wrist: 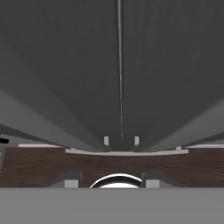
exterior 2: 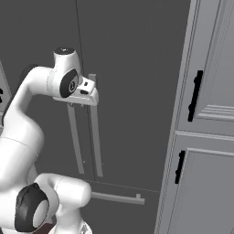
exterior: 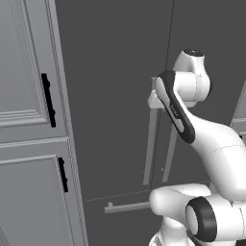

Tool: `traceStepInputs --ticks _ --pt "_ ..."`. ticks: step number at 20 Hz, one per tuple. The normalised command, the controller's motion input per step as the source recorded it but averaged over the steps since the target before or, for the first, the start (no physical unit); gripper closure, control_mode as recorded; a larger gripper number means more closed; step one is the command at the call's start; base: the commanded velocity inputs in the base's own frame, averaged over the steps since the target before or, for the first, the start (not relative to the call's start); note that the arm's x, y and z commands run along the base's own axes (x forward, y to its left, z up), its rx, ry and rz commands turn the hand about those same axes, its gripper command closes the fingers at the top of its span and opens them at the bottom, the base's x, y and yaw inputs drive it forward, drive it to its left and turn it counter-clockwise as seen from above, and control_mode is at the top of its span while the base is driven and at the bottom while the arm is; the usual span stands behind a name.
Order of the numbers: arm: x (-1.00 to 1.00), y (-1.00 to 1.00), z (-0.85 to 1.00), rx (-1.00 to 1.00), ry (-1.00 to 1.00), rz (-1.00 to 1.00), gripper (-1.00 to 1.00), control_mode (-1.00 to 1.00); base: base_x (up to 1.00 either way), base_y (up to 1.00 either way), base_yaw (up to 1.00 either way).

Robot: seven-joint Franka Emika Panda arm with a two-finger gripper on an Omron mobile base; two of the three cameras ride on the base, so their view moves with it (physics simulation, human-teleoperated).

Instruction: Grab a lemon wedge from the fridge and one ice cube from the ice bowl, and put them in the glass of lemonade.

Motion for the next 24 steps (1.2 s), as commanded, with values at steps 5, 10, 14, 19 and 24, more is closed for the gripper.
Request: traceStepInputs --ticks 5,10,14,19,24 --pt "-0.42 -0.08 -0.01 0.00 0.00 -0.01 -1.00 -1.00 0.00 0.00 0.00" --pt "-0.83 -0.13 -0.02 0.00 -0.06 0.00 -1.00 -1.00 0.00 0.00 0.00" --pt "-0.56 -0.01 0.00 0.00 -0.11 0.00 -1.00 -1.00 0.00 0.00 0.00" --pt "-0.29 0.05 0.00 0.00 -0.01 0.04 -1.00 -1.00 0.00 0.00 0.00" --pt "-0.76 0.00 -0.03 0.00 -0.01 0.00 -1.00 1.00 -0.19 0.00 0.00"
